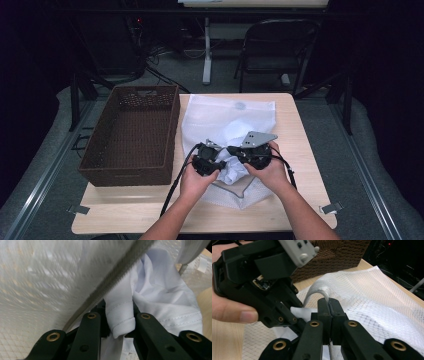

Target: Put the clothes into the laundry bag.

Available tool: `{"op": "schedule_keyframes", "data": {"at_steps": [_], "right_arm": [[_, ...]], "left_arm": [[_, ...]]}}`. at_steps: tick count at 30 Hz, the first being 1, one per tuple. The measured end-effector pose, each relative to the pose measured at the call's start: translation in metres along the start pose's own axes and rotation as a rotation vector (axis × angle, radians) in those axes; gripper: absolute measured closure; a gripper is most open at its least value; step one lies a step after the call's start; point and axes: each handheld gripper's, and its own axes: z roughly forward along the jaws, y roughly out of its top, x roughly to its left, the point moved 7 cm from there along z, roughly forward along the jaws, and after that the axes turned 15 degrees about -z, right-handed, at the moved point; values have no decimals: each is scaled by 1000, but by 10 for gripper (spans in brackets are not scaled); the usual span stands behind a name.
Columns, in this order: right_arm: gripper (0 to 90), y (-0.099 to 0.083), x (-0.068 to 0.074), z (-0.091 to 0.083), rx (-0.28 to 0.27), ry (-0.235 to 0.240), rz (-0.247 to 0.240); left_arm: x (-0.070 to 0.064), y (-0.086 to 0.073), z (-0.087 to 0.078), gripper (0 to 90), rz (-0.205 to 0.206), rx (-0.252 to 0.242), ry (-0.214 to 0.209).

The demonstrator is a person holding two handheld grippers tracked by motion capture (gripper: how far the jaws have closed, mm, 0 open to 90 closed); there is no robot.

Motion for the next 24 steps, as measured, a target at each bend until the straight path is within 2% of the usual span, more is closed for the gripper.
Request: {"op": "schedule_keyframes", "data": {"at_steps": [7,17,18,21,24], "right_arm": [[893,0,2,2,3,6,-7],[893,0,3,1,-2,13,-5],[893,0,3,2,-2,13,-4],[893,0,4,2,0,16,-3],[893,0,4,3,2,19,-8]], "left_arm": [[3,3,3,808,-2,-9,13],[6,9,7,807,-47,-28,5],[7,9,6,807,-40,-25,7],[7,11,7,807,-60,-32,0],[9,13,8,807,-58,-33,5]]}}
